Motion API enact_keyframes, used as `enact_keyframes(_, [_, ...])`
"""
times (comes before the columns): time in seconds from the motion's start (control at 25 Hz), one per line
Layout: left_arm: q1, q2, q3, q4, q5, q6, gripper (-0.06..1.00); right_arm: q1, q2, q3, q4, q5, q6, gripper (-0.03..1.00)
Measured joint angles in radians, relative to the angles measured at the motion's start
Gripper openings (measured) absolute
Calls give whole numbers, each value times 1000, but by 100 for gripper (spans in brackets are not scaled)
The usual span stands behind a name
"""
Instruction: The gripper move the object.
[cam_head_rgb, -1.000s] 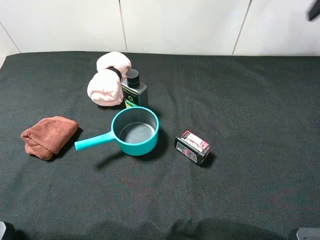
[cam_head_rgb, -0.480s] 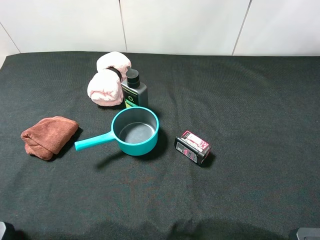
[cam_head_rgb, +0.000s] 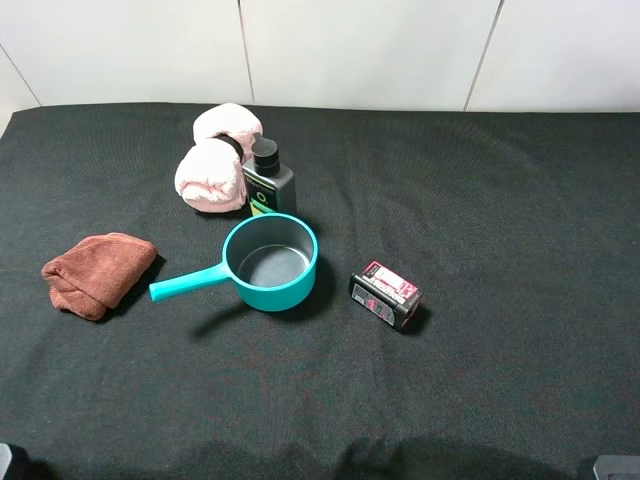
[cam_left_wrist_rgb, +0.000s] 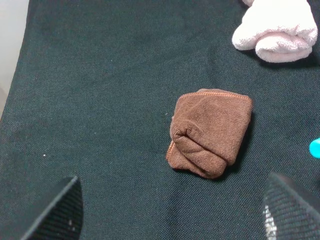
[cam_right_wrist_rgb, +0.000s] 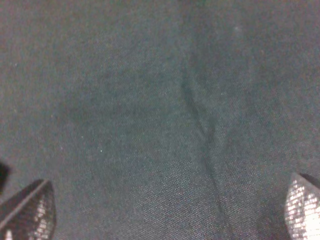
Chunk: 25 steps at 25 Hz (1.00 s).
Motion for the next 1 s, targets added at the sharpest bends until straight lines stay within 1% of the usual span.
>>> enact_keyframes(0.12, [0, 0, 0, 0, 0, 0, 77, 65, -56, 41, -1, -20, -16, 69])
enact_keyframes(0.24, [0, 0, 0, 0, 0, 0, 77, 147, -109, 58, -37, -27, -19, 69])
enact_keyframes(0.32, [0, 0, 0, 0, 0, 0, 77, 178, -143, 65, -61, -44, -18, 69])
enact_keyframes(0.52, [0, 0, 0, 0, 0, 0, 77, 240, -214, 122, -60, -111, -16, 69])
enact_keyframes(0.68, [0, 0, 0, 0, 0, 0, 77, 271, -271, 156, -60, -128, 1, 69])
enact_keyframes(1.0, [0, 0, 0, 0, 0, 0, 77, 273, -429, 157, -84, -142, 36, 69])
